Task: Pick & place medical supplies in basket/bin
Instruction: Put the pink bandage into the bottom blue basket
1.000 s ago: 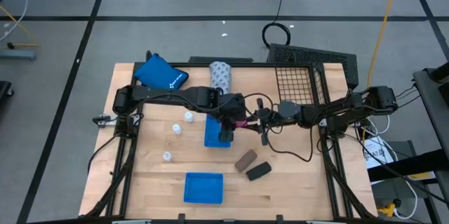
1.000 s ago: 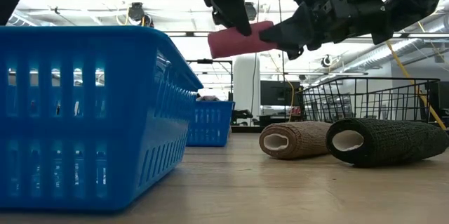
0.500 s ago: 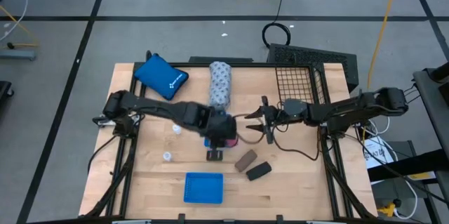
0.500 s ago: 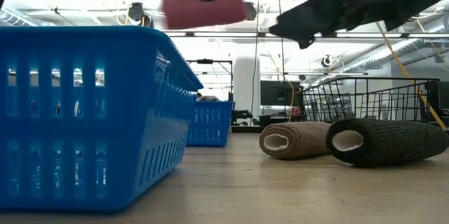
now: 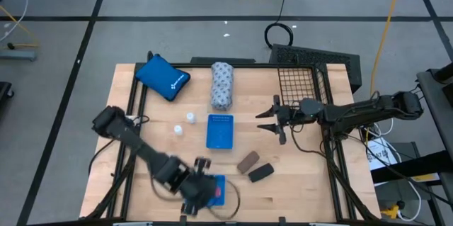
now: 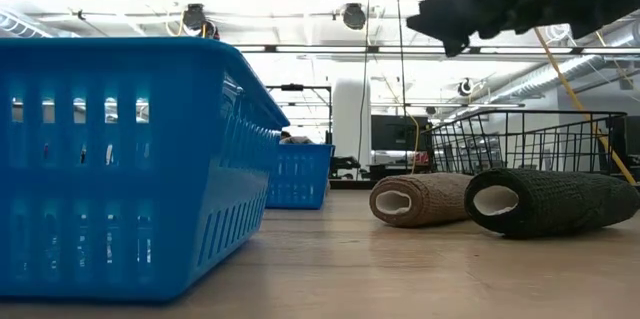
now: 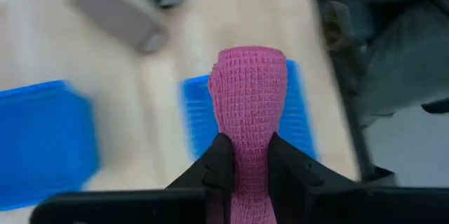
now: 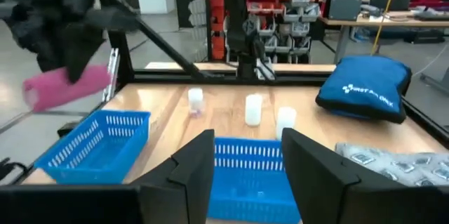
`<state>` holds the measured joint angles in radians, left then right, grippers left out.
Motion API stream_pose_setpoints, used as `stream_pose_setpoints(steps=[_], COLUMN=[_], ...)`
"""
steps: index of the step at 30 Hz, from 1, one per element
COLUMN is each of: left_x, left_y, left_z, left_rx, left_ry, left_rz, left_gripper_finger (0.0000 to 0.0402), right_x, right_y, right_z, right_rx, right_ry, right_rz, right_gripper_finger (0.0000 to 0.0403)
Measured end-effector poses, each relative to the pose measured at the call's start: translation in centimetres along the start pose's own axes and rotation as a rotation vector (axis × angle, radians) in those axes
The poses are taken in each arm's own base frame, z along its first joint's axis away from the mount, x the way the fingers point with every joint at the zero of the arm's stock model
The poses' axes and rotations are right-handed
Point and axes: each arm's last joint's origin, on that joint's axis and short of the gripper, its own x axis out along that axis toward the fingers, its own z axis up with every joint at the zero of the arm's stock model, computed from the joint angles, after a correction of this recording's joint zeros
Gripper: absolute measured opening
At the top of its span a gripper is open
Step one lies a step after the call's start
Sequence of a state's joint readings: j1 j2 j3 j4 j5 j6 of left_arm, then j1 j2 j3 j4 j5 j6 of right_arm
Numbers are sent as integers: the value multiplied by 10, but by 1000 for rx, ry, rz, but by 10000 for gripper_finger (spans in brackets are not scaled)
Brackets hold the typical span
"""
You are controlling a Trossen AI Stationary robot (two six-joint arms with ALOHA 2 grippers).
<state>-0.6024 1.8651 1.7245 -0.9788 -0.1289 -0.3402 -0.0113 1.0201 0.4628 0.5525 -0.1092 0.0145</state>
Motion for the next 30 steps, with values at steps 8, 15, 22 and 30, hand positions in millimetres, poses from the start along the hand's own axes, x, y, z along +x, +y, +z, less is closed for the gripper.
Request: stream_pose_setpoints(steps=[8, 15, 22, 30], left_x=[30, 50, 58, 59], left_y=[-29, -25, -24, -22], left_z=[-14, -31, -39, -39], left_rx=[-193, -307, -236, -138], left_ry=[-149, -87, -46, -33], left_rz=[-14, -30, -35, -50], left_gripper_finger=[58, 63, 64, 64], right_x=[-3, -4, -5, -5], right_y=[0, 1, 1, 1], right_z=[5, 16, 20, 22], right_rx=[-27, -114, -189, -210], right_ry=[-58, -170, -216, -233], right_rz=[-1, -6, -17, -21], right_gripper_finger=[150, 148, 144, 143])
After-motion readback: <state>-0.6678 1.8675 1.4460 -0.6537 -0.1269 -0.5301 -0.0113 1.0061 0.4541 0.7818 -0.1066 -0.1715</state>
